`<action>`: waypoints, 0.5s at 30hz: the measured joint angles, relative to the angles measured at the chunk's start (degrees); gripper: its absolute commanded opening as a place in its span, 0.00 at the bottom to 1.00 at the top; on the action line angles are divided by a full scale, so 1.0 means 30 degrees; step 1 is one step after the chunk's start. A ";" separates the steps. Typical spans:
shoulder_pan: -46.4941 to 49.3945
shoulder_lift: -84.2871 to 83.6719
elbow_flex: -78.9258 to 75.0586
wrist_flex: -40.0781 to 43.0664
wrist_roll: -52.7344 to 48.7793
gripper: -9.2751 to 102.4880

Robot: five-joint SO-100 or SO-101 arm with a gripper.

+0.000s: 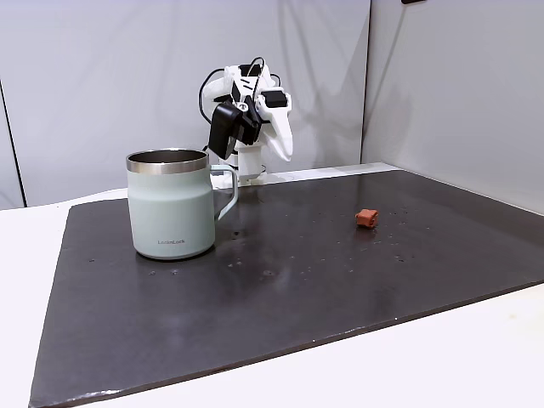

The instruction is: Grasp a cube and put it in the cup.

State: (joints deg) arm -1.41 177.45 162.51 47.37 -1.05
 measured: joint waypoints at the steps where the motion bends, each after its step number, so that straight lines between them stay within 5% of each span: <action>1: -0.0059 -0.0469 -0.0498 0.0029 -0.0029 0.08; 15: -0.2021 -0.9873 -0.9932 0.1406 -0.0088 0.08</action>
State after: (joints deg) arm -7.47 147.83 132.71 51.59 -1.32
